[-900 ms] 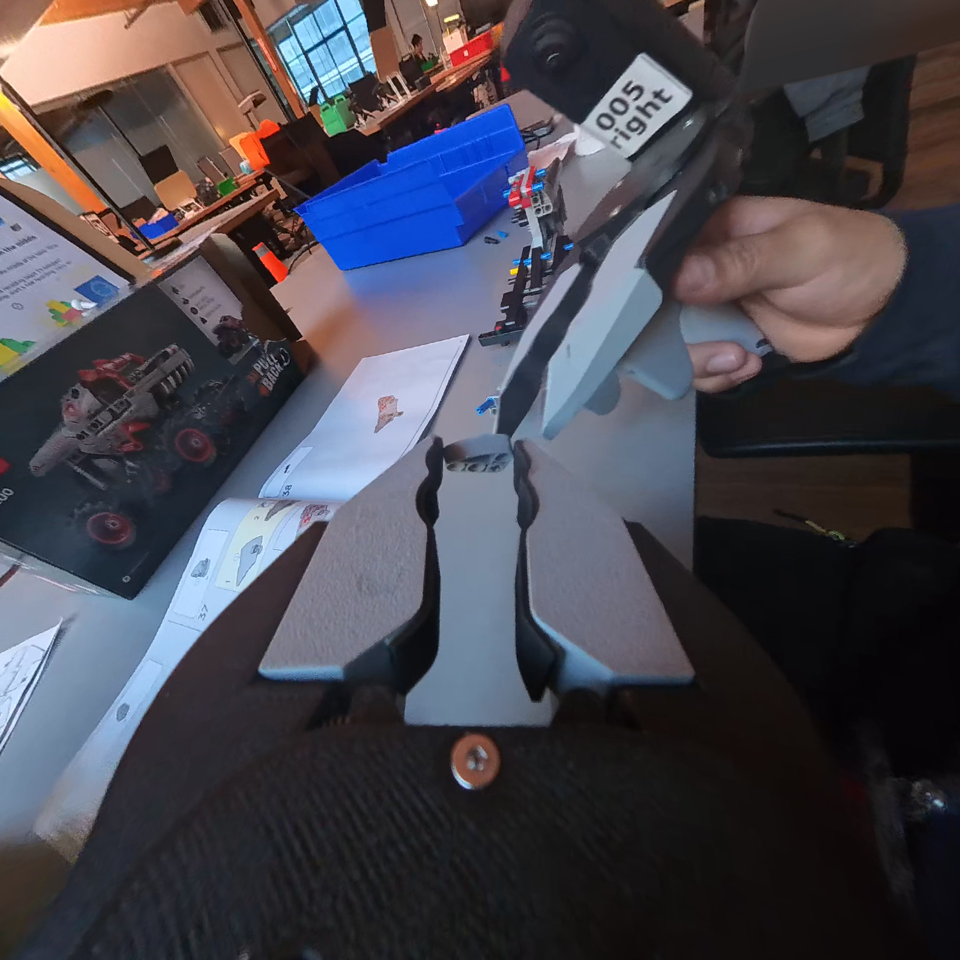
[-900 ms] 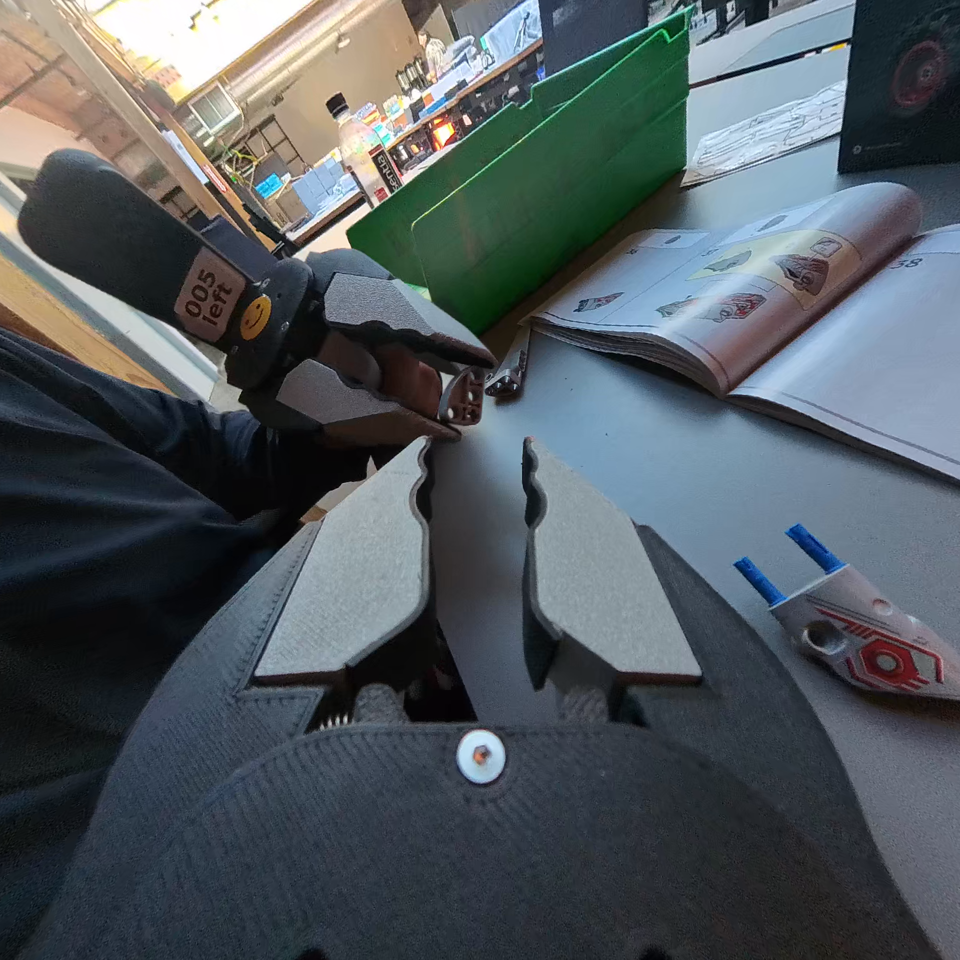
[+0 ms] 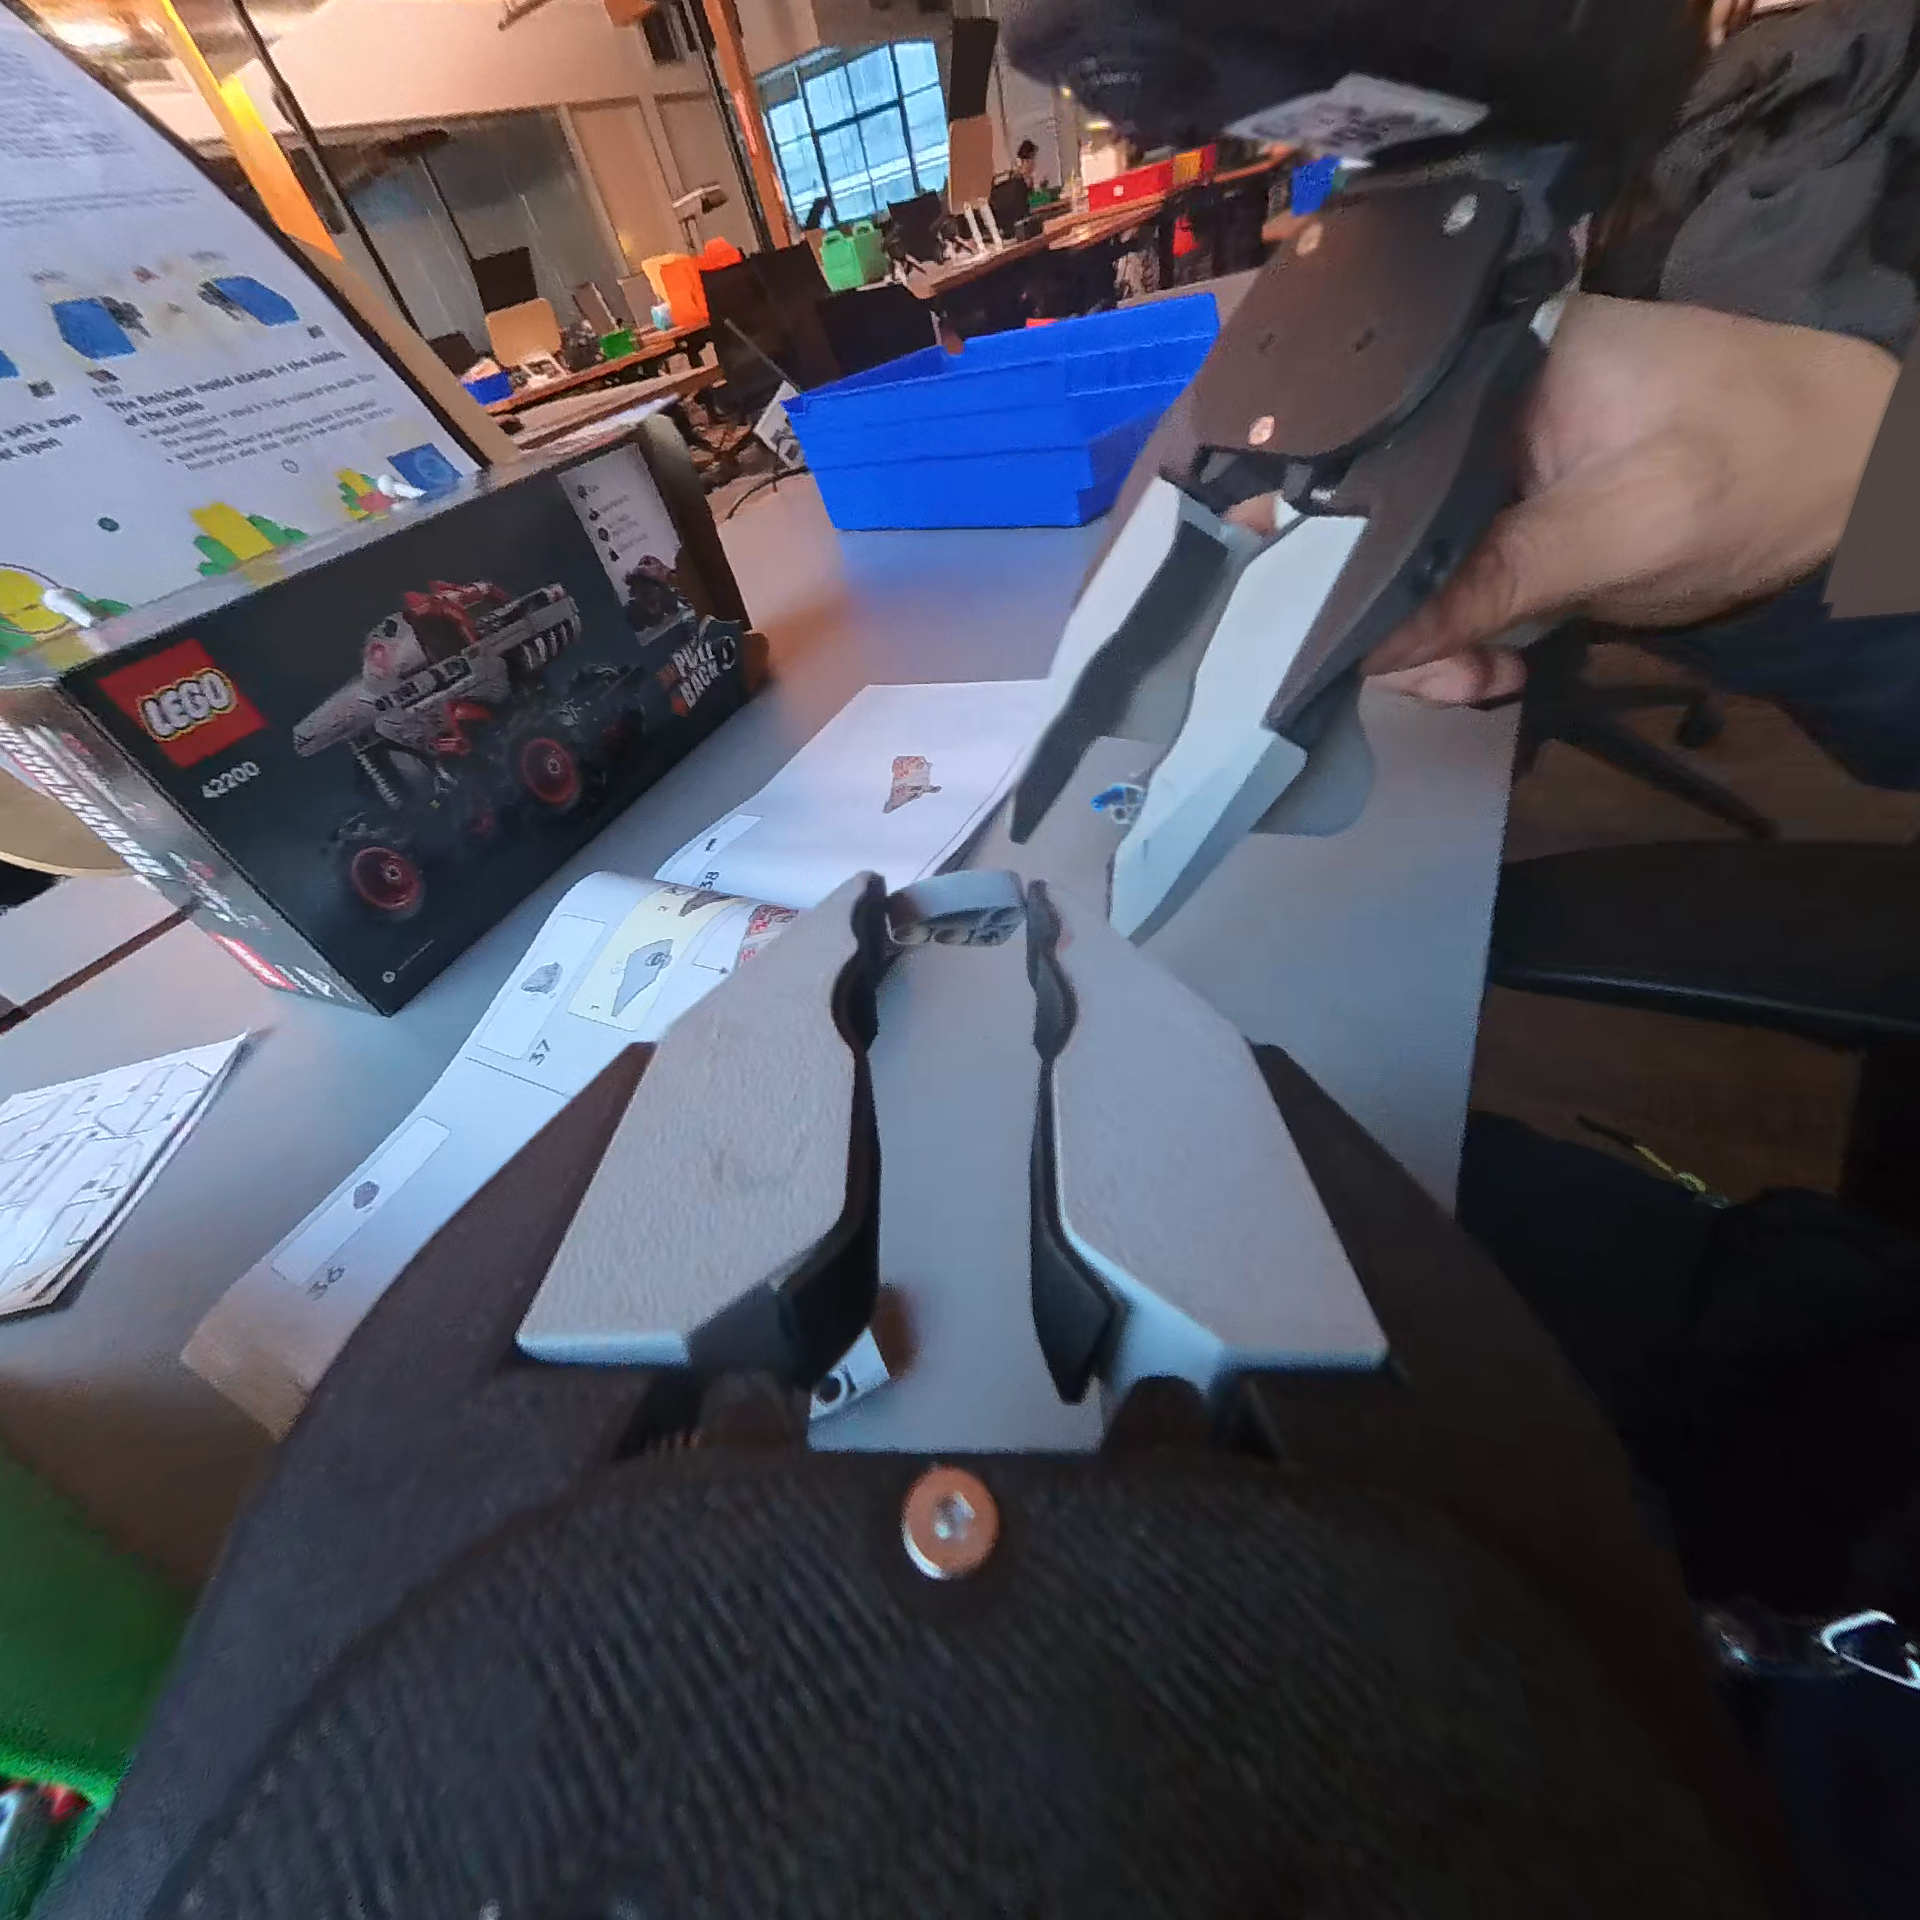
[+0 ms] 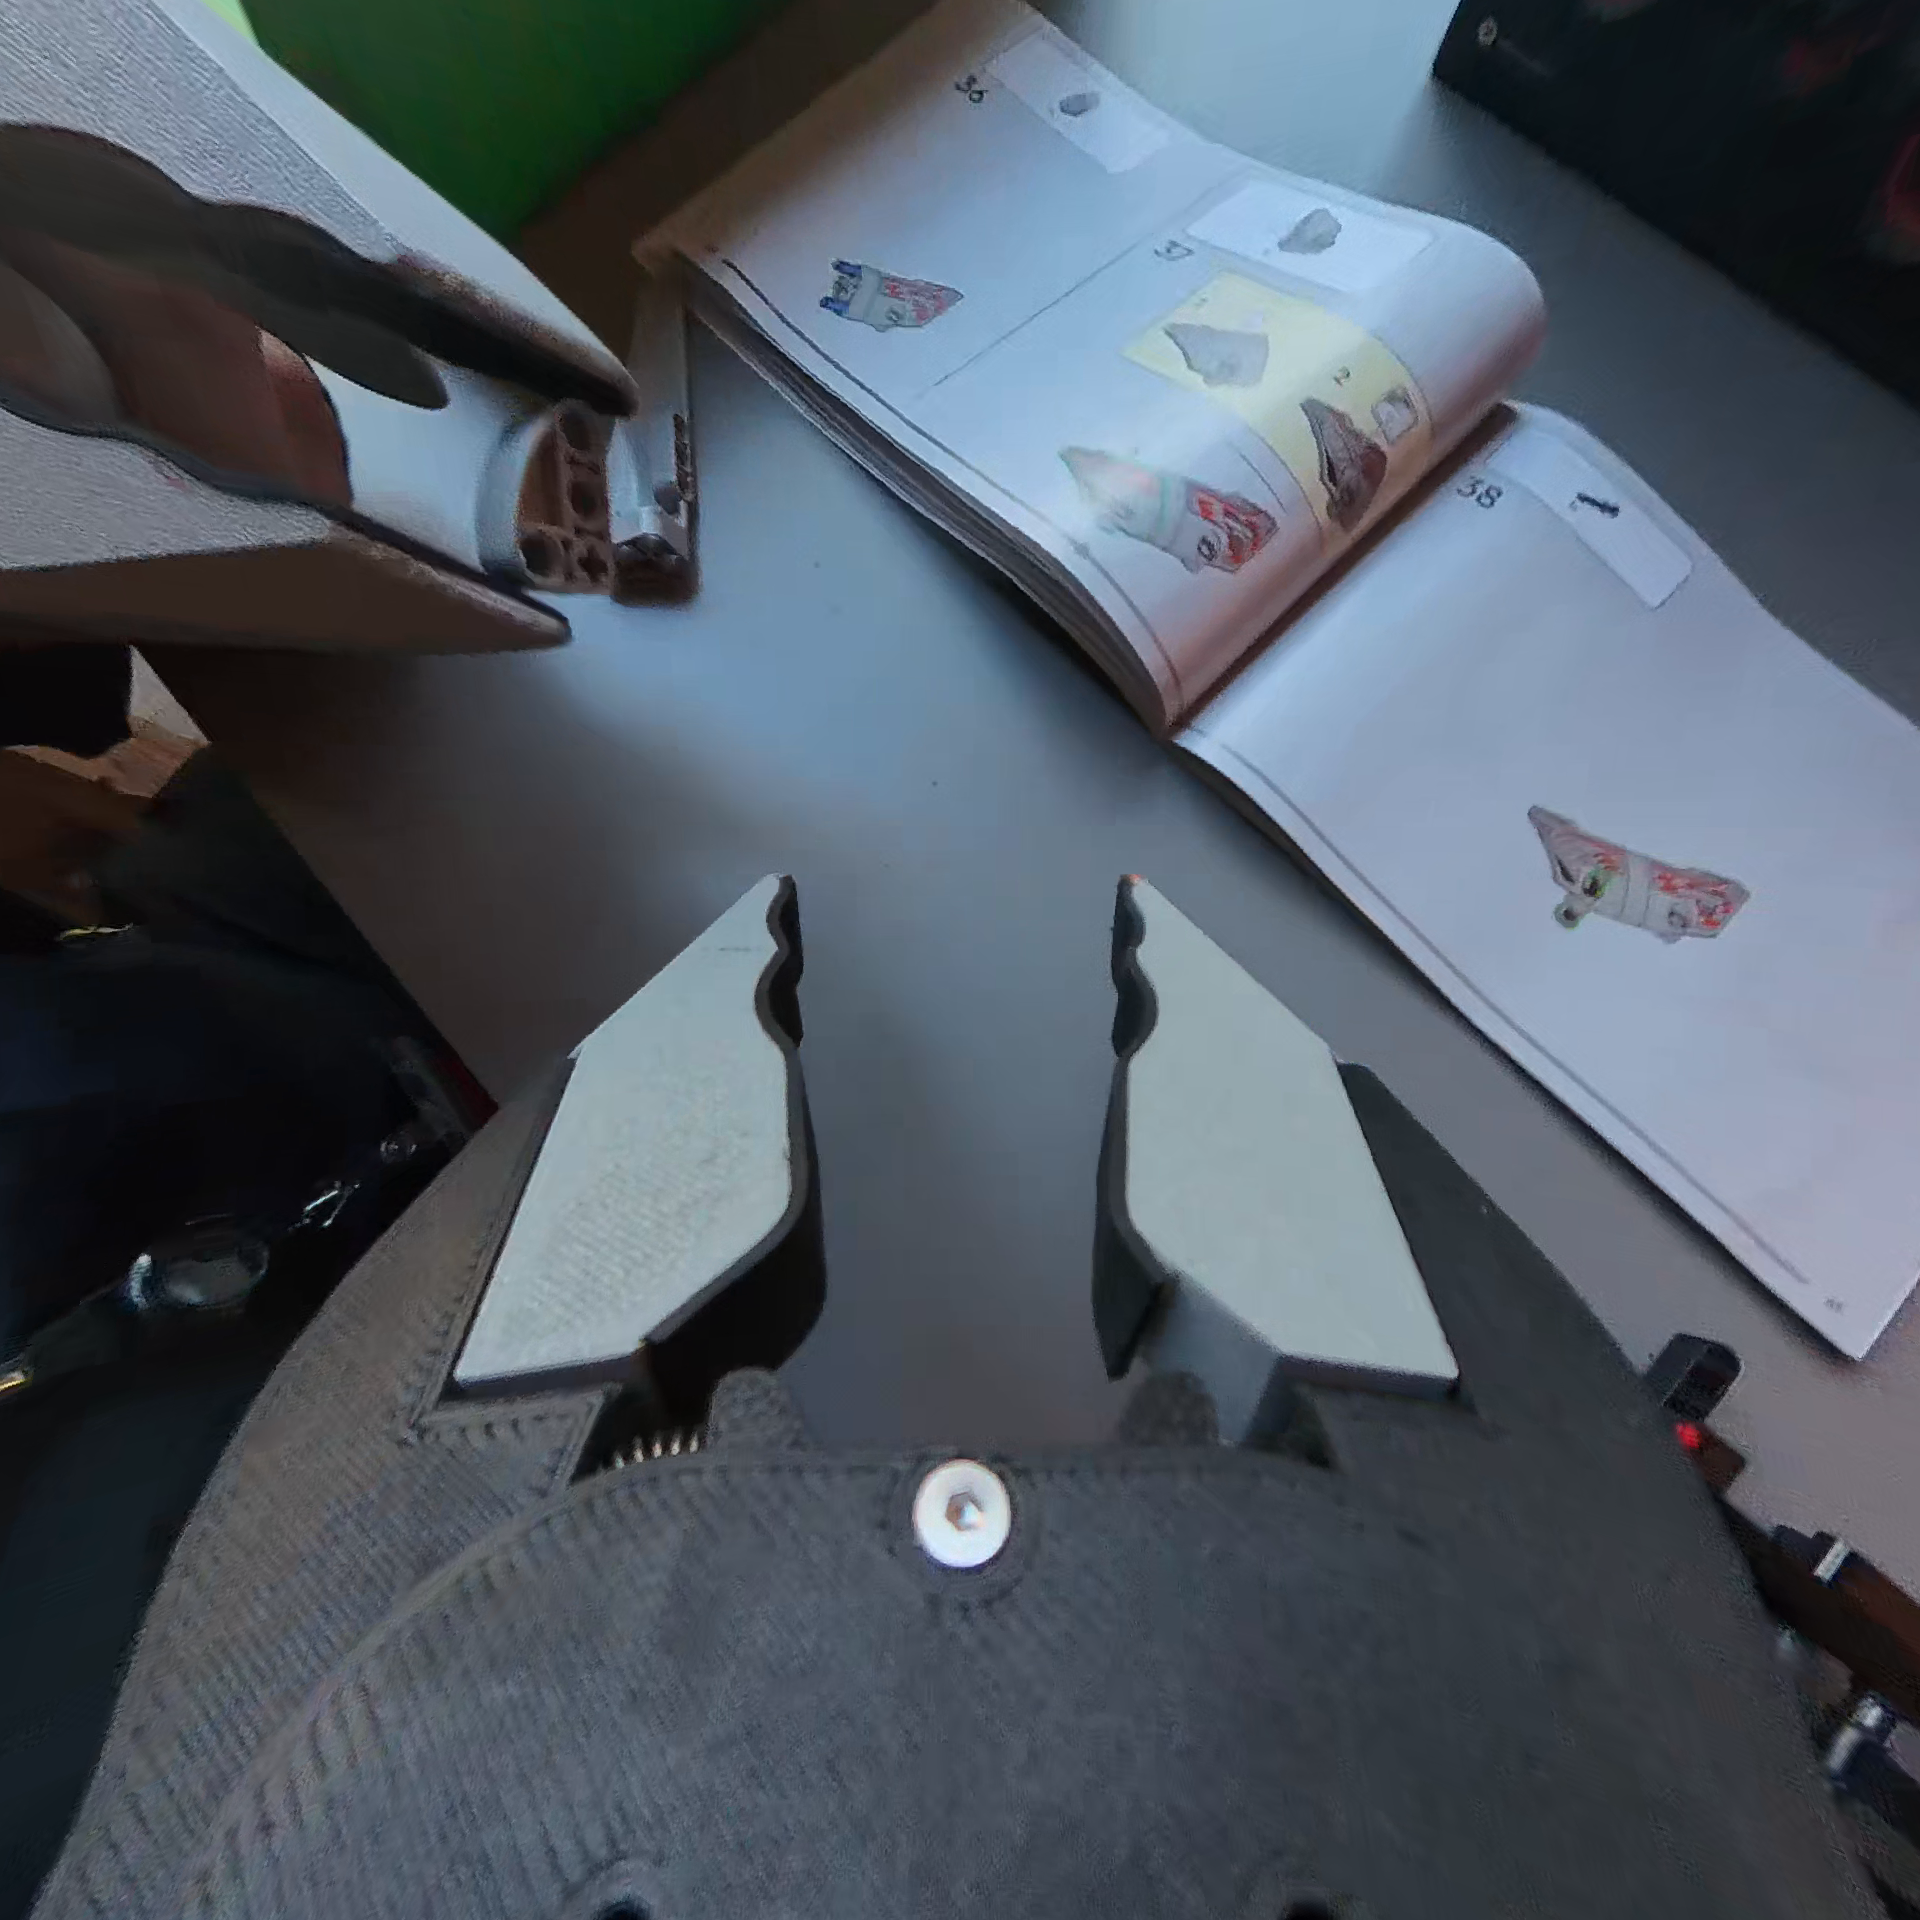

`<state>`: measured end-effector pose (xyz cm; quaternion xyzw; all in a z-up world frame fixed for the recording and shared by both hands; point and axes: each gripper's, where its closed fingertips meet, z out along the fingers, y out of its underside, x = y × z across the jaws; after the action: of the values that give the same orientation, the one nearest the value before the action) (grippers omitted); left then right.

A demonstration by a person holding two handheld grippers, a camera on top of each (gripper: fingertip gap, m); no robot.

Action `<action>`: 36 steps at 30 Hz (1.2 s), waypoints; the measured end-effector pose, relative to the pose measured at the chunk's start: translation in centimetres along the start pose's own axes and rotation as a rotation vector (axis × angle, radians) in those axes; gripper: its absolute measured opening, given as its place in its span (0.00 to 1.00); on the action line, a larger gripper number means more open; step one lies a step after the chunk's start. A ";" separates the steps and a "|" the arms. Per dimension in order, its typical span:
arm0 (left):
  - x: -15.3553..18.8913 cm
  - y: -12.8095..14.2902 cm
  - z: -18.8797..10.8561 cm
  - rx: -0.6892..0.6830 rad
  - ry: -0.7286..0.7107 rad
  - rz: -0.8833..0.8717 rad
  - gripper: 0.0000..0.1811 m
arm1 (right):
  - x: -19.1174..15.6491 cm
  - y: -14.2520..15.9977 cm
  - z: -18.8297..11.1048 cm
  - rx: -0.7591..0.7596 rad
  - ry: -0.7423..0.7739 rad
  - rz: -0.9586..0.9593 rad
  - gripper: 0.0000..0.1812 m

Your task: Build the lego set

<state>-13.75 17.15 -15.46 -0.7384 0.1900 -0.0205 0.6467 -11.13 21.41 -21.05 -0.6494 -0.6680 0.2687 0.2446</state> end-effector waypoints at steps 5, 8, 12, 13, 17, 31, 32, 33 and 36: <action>1.2 -0.1 -0.3 0.010 0.084 0.019 0.13 | -0.6 -2.0 0.4 0.089 -0.057 -0.013 0.32; 2.7 0.2 -0.6 -0.003 0.154 0.099 0.13 | -2.1 -2.1 0.2 0.119 -0.175 -0.043 0.28; 4.9 2.0 -0.7 -0.083 0.311 0.243 0.13 | -3.6 -1.4 -1.5 0.145 -0.324 -0.140 0.25; 5.4 2.7 -0.7 -0.114 0.355 0.273 0.13 | -4.3 -1.2 -2.0 0.159 -0.381 -0.158 0.24; 6.7 4.5 -0.2 -0.195 0.478 0.392 0.13 | -5.9 0.4 -1.4 0.086 -0.543 -0.097 0.22; 7.7 3.6 -0.5 -0.015 0.479 0.650 0.13 | -9.4 0.4 -1.1 0.115 -0.896 0.130 0.08; 7.7 3.5 -0.5 -0.004 0.472 0.654 0.13 | -9.3 0.4 -1.2 0.116 -0.904 0.139 0.08; 7.5 3.3 -0.5 0.006 0.464 0.654 0.13 | -9.2 0.3 -1.3 0.119 -0.911 0.149 0.07; 7.4 3.2 -0.6 0.011 0.453 0.647 0.13 | -9.1 0.1 -1.3 0.131 -0.908 0.154 0.06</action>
<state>-7.92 14.03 -20.05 -0.6137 0.5506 0.0211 0.5655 -9.81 12.38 -19.95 -0.4968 -0.6389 0.5850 -0.0527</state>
